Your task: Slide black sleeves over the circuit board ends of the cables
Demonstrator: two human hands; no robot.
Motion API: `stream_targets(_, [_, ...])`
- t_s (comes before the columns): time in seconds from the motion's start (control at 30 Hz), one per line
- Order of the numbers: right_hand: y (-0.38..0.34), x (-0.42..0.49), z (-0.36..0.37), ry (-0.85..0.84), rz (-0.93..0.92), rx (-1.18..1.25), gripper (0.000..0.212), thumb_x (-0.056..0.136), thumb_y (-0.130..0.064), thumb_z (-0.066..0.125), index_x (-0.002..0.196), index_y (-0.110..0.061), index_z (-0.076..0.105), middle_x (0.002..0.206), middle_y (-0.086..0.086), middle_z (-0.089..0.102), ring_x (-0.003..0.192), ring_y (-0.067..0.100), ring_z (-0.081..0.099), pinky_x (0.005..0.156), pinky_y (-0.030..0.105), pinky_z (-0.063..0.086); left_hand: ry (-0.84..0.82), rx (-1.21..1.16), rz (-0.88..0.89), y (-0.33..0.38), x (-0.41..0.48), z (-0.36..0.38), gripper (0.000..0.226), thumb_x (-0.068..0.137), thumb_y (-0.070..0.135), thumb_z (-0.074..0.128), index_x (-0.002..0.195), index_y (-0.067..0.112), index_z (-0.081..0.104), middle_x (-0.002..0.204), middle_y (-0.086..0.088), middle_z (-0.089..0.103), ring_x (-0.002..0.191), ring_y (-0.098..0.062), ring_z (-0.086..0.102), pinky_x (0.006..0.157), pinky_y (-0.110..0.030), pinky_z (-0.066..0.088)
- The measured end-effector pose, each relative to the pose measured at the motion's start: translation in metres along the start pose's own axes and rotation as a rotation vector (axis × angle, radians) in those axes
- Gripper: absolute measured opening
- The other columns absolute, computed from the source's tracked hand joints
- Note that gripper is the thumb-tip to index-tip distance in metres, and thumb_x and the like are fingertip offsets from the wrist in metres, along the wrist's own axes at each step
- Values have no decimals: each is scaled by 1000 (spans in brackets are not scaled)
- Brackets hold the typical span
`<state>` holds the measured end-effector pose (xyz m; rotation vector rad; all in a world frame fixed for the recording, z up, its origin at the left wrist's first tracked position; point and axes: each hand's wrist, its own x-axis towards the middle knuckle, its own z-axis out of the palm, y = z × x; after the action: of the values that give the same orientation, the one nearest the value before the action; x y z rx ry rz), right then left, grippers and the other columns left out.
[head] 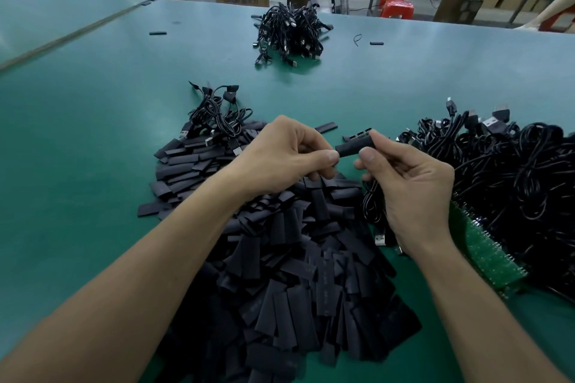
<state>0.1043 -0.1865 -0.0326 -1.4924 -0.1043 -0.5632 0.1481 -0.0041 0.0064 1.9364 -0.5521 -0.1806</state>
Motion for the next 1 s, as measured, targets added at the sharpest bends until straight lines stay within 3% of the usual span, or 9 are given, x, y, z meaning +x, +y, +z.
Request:
stream_targets(0.23, [-2,3,-5,63,31,67,14,91,-4,67,92,-18,64,71,-4,70,62,9,64,56,20,50,-177,96,-33,1,-3,-12,33,74,40,87,100,24,76,90,11,74,80,0,66,78,-17,50])
stream_targets(0.37, [-5,6,-8,150,57,147,13,96,-1,59,94,-14,56,67,-5,65,59,10,57,56,23,48,-222,266,-3,-3,-4,-20,48,64,37,93,107,33,72,128,19,59,122,7,50,103,-12,36])
stream_targets(0.47, [-9,7,-9,193,48,123,12,99,-3,57,96,-14,55,69,-4,68,61,9,59,56,22,49,-96,259,40,-4,-1,-15,22,84,22,80,105,22,74,106,10,73,102,-1,66,93,-22,51])
stream_targets(0.57, [-9,4,-8,198,-1,-142,10,100,-14,59,102,-23,57,81,-6,73,69,8,65,58,21,51,105,267,75,-4,3,-12,10,93,26,70,100,20,73,88,4,74,81,-10,70,76,-27,57])
stream_targets(0.67, [-5,-1,-7,120,-70,-602,24,98,-20,61,121,-24,62,95,-17,69,82,-1,65,78,19,54,355,241,128,-4,11,-20,11,96,28,63,104,20,68,82,7,68,66,0,62,65,-19,55])
stream_targets(0.73, [-3,-3,-6,13,-87,-855,32,96,-17,62,128,-16,64,112,-4,66,96,6,62,94,18,44,495,180,84,-7,21,-31,16,99,26,60,104,13,67,76,3,63,61,-5,56,62,-27,53])
stream_targets(0.8, [-2,-6,-5,-100,-55,-1034,37,96,-20,61,133,-15,62,131,8,58,119,21,51,103,22,34,636,211,25,-14,33,-46,21,101,26,57,98,7,67,67,5,54,53,1,46,51,-19,44])
stream_targets(0.9, [-2,-11,-2,-217,-5,-1242,44,98,-37,55,140,-24,56,149,15,42,132,29,34,112,35,28,768,305,-113,-29,46,-72,27,104,27,53,98,3,65,75,-5,57,65,-17,48,59,-33,38])
stream_targets(1.0, [0,-12,2,-292,50,-1422,46,101,-49,40,142,-31,52,151,14,41,127,31,34,108,36,27,704,475,-333,-47,56,-89,21,103,18,49,102,0,61,103,-23,63,91,-34,55,76,-40,40])
